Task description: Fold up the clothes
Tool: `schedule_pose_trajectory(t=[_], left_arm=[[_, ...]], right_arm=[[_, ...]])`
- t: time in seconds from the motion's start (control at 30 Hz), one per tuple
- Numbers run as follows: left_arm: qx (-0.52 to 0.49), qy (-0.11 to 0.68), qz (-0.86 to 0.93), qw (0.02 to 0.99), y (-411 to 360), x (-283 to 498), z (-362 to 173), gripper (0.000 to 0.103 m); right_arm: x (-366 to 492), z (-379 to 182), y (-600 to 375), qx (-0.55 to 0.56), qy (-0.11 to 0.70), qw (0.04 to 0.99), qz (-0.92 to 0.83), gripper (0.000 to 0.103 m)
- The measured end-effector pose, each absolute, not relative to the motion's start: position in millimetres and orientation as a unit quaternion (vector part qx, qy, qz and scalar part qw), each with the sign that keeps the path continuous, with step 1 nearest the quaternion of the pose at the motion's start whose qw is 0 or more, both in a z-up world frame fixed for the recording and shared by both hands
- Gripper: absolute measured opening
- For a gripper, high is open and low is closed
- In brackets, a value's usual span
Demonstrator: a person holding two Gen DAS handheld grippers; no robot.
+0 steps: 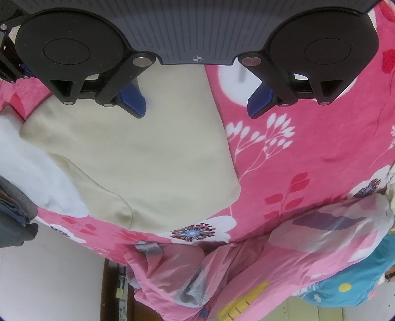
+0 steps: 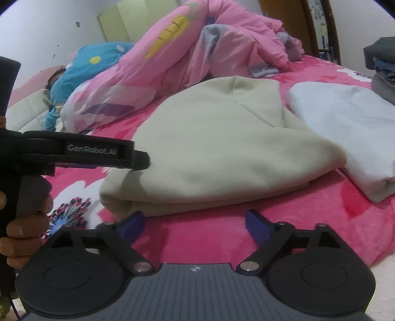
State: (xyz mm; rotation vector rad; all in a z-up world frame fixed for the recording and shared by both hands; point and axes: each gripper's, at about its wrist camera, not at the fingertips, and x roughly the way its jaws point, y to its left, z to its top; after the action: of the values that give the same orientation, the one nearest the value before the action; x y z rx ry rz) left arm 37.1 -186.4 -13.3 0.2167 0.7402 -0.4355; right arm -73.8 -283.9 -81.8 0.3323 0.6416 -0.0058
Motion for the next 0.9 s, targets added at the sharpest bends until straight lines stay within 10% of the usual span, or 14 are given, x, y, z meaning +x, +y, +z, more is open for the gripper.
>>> schedule_pose_trajectory(t=[0.9], left_arm=[[0.014, 0.359, -0.218, 0.907, -133.6, 28.4, -12.9, 0.103]], right_arm=[[-83.8, -93.7, -308.0, 0.277, 0.255, 0.926, 0.017, 0.103]])
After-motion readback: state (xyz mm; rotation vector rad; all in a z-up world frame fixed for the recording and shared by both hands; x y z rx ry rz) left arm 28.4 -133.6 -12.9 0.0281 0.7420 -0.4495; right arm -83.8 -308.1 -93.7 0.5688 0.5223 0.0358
